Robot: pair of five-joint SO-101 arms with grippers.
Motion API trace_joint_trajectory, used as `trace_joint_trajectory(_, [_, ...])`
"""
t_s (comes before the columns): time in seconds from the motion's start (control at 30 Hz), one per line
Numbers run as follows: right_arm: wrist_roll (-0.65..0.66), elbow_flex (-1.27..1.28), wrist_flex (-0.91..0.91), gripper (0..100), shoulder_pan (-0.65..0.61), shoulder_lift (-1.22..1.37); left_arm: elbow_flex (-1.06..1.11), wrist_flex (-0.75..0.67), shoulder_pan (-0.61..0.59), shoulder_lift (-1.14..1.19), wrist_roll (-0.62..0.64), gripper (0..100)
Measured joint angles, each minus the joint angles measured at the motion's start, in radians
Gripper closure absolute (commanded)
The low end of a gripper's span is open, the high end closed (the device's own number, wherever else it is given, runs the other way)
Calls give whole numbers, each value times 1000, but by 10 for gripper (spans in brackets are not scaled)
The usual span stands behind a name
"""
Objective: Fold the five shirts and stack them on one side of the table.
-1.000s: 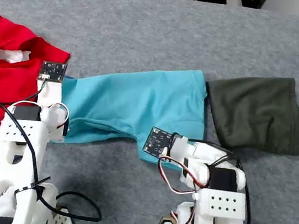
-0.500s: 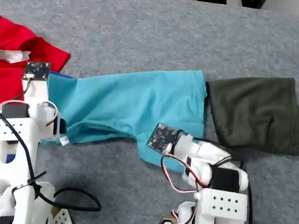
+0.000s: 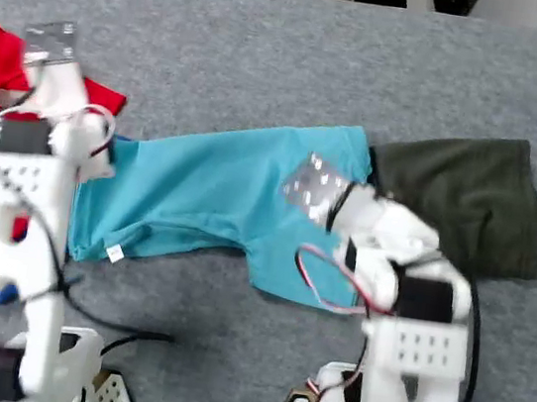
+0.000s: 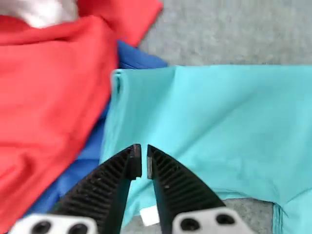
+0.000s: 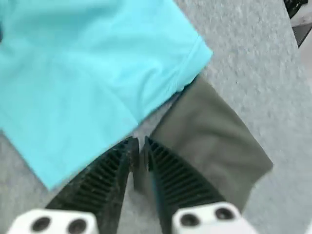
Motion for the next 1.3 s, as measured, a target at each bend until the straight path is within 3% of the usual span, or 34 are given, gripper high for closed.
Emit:
trace_joint_trajectory(0.4, [-115, -519, -114, 995, -26, 818, -476, -38, -61, 713, 40, 981])
trace_joint_trajectory(0.73, [-137, -1069, 81, 996, -21, 1448, -970, 87, -127, 1129, -48, 981])
trace_joint_trajectory(1.03, [-133, -1610, 370, 996, 77, 1829, -1244, 195, -150, 1257, -163, 981])
trace_joint_trajectory(1.17, [-100, -1849, 585, 994, 64, 1872, -1358, 269, -158, 1257, -166, 981])
trace_joint_trajectory(1.3, [-103, -1975, 612, 994, 34, 1866, -1494, 391, -158, 1257, -166, 981])
